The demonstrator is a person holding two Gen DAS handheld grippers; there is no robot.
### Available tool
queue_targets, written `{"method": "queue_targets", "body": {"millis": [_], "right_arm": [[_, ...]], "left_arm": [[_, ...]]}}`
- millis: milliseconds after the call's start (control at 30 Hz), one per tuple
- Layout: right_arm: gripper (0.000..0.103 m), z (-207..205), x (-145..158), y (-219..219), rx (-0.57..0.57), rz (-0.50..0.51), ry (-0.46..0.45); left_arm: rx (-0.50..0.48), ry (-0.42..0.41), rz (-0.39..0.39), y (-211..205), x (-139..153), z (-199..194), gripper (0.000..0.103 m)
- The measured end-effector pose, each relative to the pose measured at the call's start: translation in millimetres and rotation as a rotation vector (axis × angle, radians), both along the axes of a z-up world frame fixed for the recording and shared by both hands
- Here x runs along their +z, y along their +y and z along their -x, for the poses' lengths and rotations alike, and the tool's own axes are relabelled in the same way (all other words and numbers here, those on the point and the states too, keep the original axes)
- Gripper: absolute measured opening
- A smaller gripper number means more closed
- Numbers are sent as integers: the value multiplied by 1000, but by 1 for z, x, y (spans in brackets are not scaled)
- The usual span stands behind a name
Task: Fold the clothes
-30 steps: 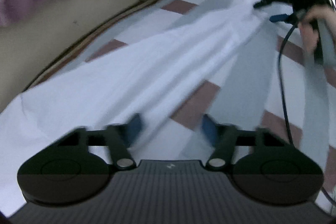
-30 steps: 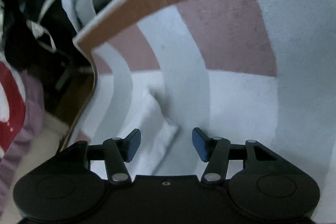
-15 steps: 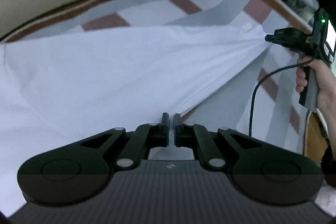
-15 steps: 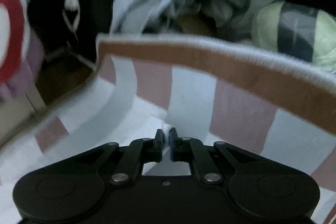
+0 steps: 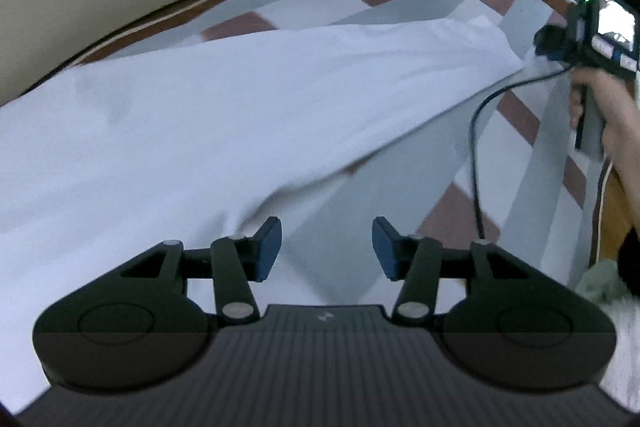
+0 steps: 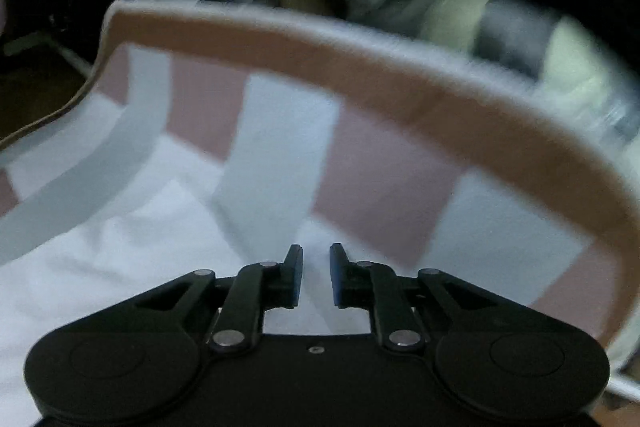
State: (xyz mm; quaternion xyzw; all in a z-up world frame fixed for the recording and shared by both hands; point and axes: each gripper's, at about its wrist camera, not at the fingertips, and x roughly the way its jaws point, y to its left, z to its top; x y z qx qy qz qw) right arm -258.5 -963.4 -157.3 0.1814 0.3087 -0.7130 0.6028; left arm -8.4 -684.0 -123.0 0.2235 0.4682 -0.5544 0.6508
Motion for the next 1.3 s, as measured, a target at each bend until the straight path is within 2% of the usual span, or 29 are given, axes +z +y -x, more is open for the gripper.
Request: {"method": "queue_targets", "body": {"millis": [33, 100, 133, 233, 300, 333, 367, 433, 533, 567, 600, 733, 833, 933, 1100, 1200, 1300], "right_arm": [[34, 6, 8, 2, -10, 3, -65], [44, 10, 28, 9, 8, -17, -202], [45, 8, 38, 11, 64, -63, -304], [47, -5, 66, 22, 284, -218, -667], [53, -24, 78, 36, 449, -334, -896], [53, -38, 84, 49, 531, -399, -973], [54, -55, 90, 64, 618, -456, -1013], [59, -87, 100, 98, 769, -522, -1014], [59, -128, 105, 175, 952, -613, -924], [59, -141, 103, 201, 999, -629, -896], [59, -153, 101, 227, 1047, -641, -868], [59, -186, 106, 313, 1266, -606, -806], [59, -199, 108, 368, 1404, -590, -829], [59, -214, 101, 404, 1464, -601, -831], [59, -247, 96, 455, 1532, -593, -638], [59, -255, 104, 466, 1552, -588, -642], [59, -256, 102, 477, 1585, -548, -610]], "left_arm": [[27, -15, -11, 11, 4, -2, 51], [81, -44, -32, 33, 11, -5, 55], [111, -60, -44, 44, 13, -7, 55], [202, -103, -69, 77, 24, -12, 57], [266, -120, -64, 107, 34, -16, 64], [298, -128, -61, 122, 39, -17, 66], [329, -137, -59, 136, 44, -19, 68], [392, -154, -52, 166, 54, -22, 69], [428, -210, 21, 226, 73, -5, 73], [456, -227, 19, 245, 76, -2, 78], [486, -245, 16, 264, 79, 0, 79], [617, -303, -48, 330, 82, -10, 79], [732, -300, -18, 382, 84, -28, 79], [857, -334, -9, 424, 77, -53, 79], [984, -403, 92, 469, 77, -99, 79], [1060, -443, 154, 496, 76, -126, 79], [1124, -417, 143, 513, 62, -152, 79]]}}
